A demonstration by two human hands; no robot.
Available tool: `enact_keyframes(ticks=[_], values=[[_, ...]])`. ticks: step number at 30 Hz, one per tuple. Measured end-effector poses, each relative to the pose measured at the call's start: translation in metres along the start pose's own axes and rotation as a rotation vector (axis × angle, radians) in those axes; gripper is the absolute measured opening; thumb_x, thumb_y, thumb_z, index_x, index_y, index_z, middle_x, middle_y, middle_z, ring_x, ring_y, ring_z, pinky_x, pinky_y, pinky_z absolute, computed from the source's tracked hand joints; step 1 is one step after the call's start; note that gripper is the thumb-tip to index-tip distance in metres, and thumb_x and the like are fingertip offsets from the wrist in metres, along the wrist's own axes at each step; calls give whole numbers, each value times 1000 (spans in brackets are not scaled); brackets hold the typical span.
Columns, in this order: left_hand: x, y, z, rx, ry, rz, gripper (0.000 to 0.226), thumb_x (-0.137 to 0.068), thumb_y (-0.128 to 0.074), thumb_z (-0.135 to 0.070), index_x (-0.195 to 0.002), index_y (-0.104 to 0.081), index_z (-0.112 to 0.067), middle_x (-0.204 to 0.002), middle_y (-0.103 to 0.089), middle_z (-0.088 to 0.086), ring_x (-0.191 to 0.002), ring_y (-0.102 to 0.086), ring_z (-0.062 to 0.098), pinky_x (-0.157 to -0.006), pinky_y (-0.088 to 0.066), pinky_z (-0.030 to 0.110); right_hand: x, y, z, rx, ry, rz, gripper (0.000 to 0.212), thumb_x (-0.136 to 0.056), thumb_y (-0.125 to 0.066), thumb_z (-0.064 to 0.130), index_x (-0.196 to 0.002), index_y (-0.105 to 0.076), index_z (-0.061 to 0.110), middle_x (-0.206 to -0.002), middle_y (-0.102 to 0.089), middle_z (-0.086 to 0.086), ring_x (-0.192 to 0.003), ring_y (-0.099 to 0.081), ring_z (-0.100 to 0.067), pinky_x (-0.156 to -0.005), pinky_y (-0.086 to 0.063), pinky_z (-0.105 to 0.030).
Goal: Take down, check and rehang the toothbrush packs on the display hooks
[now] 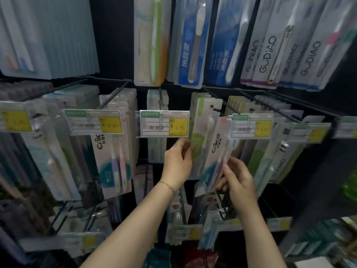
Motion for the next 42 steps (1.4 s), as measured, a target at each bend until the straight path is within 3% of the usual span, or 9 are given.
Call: enact_keyframes(ticks=[5, 10, 18, 23, 26, 28, 30, 36, 42], values=[[-8, -11, 4, 19, -5, 31, 9, -95, -57, -15, -91, -60, -22, -84, -67, -5, -77, -67, 12, -73, -57, 31, -7, 5, -5, 20, 30, -16, 9, -95, -56, 18, -96, -62, 11, -55, -55, -3, -48, -54, -15, -48, -43, -19], [-4, -13, 17, 20, -11, 52, 10, -95, -57, -12, -91, -59, -21, -80, -64, -9, -73, -64, 7, -72, -59, 35, -7, 11, -6, 20, 43, -9, 16, -95, -57, 19, -87, -61, 7, -52, -52, -2, -48, -50, -16, -51, -45, -27], [-12, -16, 21, 17, -17, 54, 7, -96, -55, -14, -99, -61, -15, -88, -68, 1, -82, -66, 15, -77, -58, 44, -3, 11, -3, 65, 52, 5, 17, -96, -55, 23, -84, -62, 12, -51, -51, -1, -49, -50, -18, -53, -44, -35], [-9, -19, 16, 4, -34, 70, 17, -96, -54, -12, -87, -56, -27, -82, -66, -1, -74, -65, 15, -74, -58, 36, -1, 12, 0, 82, 60, -2, 16, -95, -56, 24, -84, -63, 14, -51, -51, 0, -49, -49, -19, -53, -43, -36], [-4, -23, 13, -7, -72, 77, 13, -96, -54, -11, -90, -56, -22, -83, -67, -3, -71, -63, 5, -69, -55, 23, -1, 12, 0, 84, 58, -1, 16, -95, -56, 24, -85, -63, 14, -51, -52, 1, -49, -49, -19, -53, -42, -37], [-1, -30, 9, -6, -91, 87, 10, -95, -54, -9, -96, -58, -18, -86, -66, -11, -75, -62, -5, -69, -50, 12, -1, 12, 0, 82, 59, 1, 16, -95, -56, 25, -85, -63, 14, -53, -52, 1, -50, -49, -19, -54, -43, -37], [2, -38, 8, 31, -89, 102, 12, -94, -56, -7, -103, -61, -14, -91, -65, -17, -83, -62, -9, -74, -50, 9, -1, 11, 2, 83, 67, -7, 16, -95, -56, 24, -85, -63, 14, -53, -55, 5, -51, -50, -14, -53, -44, -33], [-7, -43, 11, 63, -80, 144, 17, -93, -58, -5, -108, -63, -12, -97, -67, -15, -94, -64, -1, -86, -53, 21, -2, 15, 5, 108, 75, -4, 16, -95, -56, 21, -85, -64, 11, -51, -57, 12, -47, -52, -3, -49, -43, -21], [-13, -43, 13, 49, -72, 155, 21, -94, -58, -6, -114, -62, -9, -106, -68, -6, -99, -64, 3, -89, -53, 24, -1, 16, 5, 92, 65, 7, 17, -95, -56, 20, -85, -64, 10, -51, -58, 10, -46, -50, -5, -47, -42, -22]])
Point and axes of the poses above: each hand's wrist, its own x-axis away from the middle knuckle, its own y-axis out of the back of the hand, z = x × y, the point moved 3 cm from there along -x, towards the middle knuckle
